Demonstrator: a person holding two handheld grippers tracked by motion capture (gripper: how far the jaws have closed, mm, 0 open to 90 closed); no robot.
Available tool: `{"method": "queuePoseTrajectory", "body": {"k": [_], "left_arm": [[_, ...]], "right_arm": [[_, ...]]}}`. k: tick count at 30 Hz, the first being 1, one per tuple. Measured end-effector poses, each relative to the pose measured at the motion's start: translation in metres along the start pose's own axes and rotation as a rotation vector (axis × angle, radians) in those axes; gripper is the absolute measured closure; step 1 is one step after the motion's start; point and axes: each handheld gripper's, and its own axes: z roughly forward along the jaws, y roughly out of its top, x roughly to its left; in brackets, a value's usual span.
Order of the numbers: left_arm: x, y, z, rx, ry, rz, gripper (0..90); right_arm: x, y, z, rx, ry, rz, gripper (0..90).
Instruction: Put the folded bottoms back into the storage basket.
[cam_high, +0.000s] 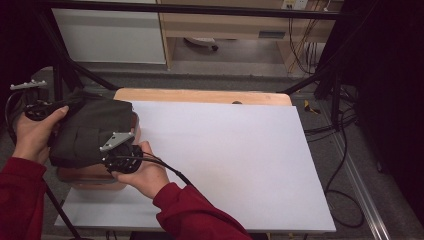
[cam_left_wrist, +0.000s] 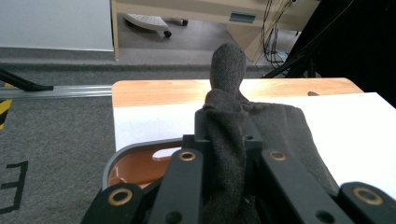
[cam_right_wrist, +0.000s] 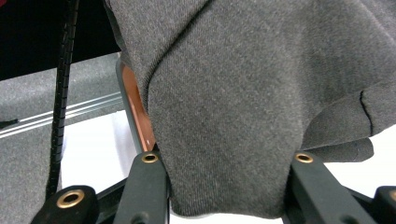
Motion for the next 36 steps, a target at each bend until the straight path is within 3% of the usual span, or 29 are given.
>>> {"method": "queuePoseTrajectory", "body": {"k": [3, 7, 13, 17, 27, 36], "left_arm": [[0.001, -0.001, -0.002, -0.001, 0.006, 0.001, 83.0], [-0.002, -0.003, -0.004, 0.008, 0.030, 0.039, 83.1], [0.003, -0.006, -0.004, 0.009, 0.030, 0.026, 83.0], [0.003, -0.010, -0.003, 0.020, 0.049, 0.040, 83.0], [0.013, -0.020, 0.001, 0.036, 0.042, 0.011, 83.0], [0.015, -0.021, 0.008, 0.059, 0.056, 0.040, 83.0]], "right_arm": [[0.002, 0.001, 0.002, -0.001, 0.004, -0.004, 64.8], [0.005, -0.001, 0.003, -0.003, 0.009, -0.008, 64.7], [0.006, -0.002, 0.007, -0.003, 0.014, -0.001, 64.7], [0.007, -0.004, 0.011, 0.002, 0.019, 0.005, 64.7], [0.009, -0.007, 0.018, 0.026, 0.031, 0.002, 64.6], [0.006, -0.008, 0.021, 0.041, 0.036, 0.011, 64.4]]}}
